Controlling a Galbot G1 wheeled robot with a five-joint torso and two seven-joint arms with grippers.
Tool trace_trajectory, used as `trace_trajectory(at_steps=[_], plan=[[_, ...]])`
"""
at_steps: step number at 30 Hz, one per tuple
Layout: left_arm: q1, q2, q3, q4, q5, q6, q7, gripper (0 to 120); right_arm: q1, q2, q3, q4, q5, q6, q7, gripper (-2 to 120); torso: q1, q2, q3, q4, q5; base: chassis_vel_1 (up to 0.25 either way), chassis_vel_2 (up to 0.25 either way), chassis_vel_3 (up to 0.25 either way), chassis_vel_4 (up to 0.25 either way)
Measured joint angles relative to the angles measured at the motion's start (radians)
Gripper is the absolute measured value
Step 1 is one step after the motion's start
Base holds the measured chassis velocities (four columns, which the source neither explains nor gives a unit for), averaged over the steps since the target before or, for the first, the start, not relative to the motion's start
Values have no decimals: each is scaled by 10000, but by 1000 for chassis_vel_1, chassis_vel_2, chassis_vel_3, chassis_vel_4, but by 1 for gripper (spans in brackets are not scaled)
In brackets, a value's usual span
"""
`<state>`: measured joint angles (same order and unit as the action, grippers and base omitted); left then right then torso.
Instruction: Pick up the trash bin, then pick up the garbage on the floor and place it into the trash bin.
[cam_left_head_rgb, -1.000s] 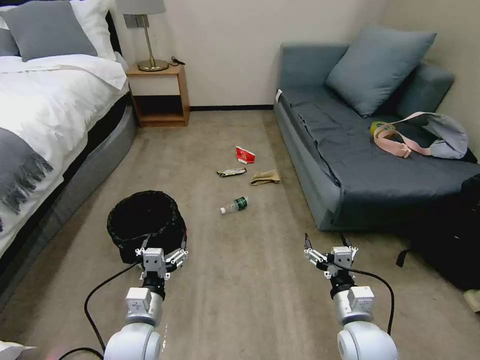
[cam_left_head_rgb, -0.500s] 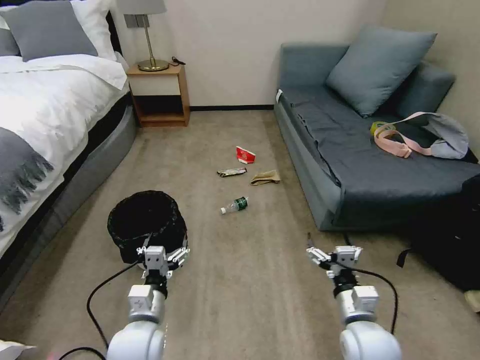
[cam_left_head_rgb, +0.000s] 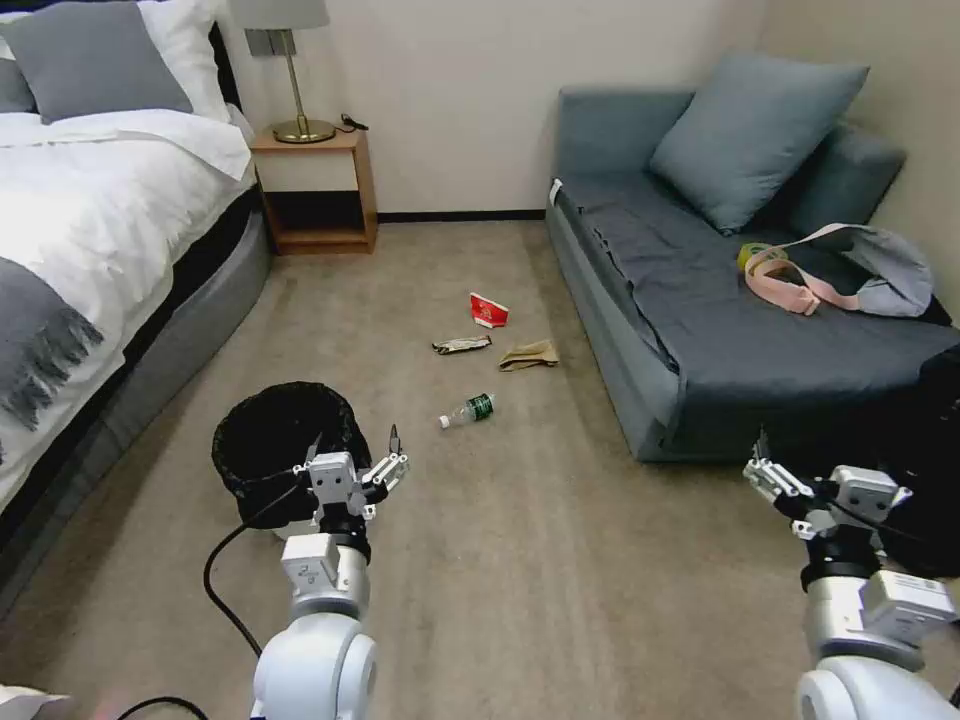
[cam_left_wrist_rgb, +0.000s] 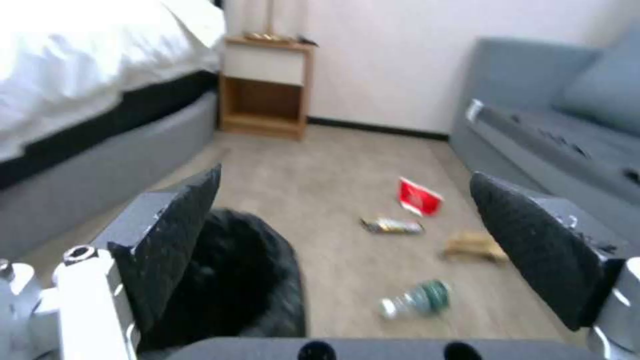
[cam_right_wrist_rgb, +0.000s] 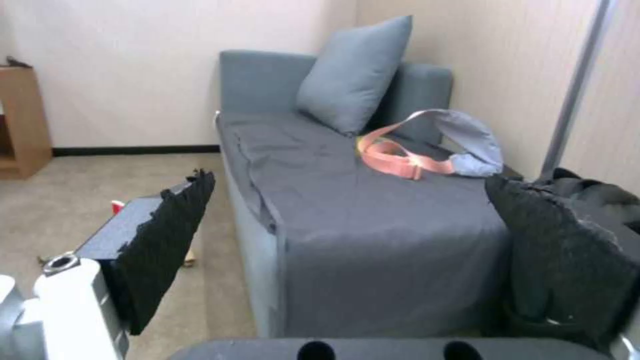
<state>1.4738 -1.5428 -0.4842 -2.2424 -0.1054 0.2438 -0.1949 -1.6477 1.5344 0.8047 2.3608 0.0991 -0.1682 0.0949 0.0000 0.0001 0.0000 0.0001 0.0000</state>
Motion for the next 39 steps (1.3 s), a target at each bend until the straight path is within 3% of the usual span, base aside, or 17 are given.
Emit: trace_trajectory(at_steps=[1,5,15,19,20,23,24,26,35,39], plan=[[0,0,0,0,0,0,0,100,0,0,0,0,0,0,0,100,0,0,0,0,0,0,0,0,0],[-456,737,-1237,-611,-1564,511,-254,100,-62,-4,-135,-33,-14,37,-60,100,0,0,0,-1,0,0,0,0,0],[-606,1062,-1591,-608,-2038,735,-268,100,-72,-77,-190,-178,35,179,-110,100,0,0,0,-1,0,0,0,0,0],[-1102,2520,-2817,479,-3177,1585,-281,100,-63,-110,-291,-338,51,257,-153,100,0,-1,0,-1,-2,0,0,0,0],[-1102,2520,-2817,479,-3177,1585,-281,100,-63,-110,-291,-338,51,257,-153,100,0,-1,0,-1,-2,0,0,0,0],[-1495,3677,-3785,1349,-4079,2258,-279,100,-22,-150,-345,-453,64,294,-192,100,0,-2,0,-1,-4,0,0,0,0],[-1495,3677,-3785,1349,-4079,2258,-279,100,-22,-150,-345,-453,64,294,-192,100,0,-2,0,-1,-4,0,0,0,0],[-1702,4277,-4304,1790,-4526,2595,-304,100,9,-191,-355,-517,76,301,-216,100,0,-1,0,0,-1,0,0,0,0],[-1802,4491,-4428,2003,-4734,2751,-283,100,115,-250,-471,-755,97,377,-292,100,0,-2,0,-1,-2,0,0,0,0],[-2216,4759,-4206,2682,-4931,2928,-284,100,199,-274,-488,-847,102,394,-311,100,0,-1,0,1,0,0,0,0,0]])
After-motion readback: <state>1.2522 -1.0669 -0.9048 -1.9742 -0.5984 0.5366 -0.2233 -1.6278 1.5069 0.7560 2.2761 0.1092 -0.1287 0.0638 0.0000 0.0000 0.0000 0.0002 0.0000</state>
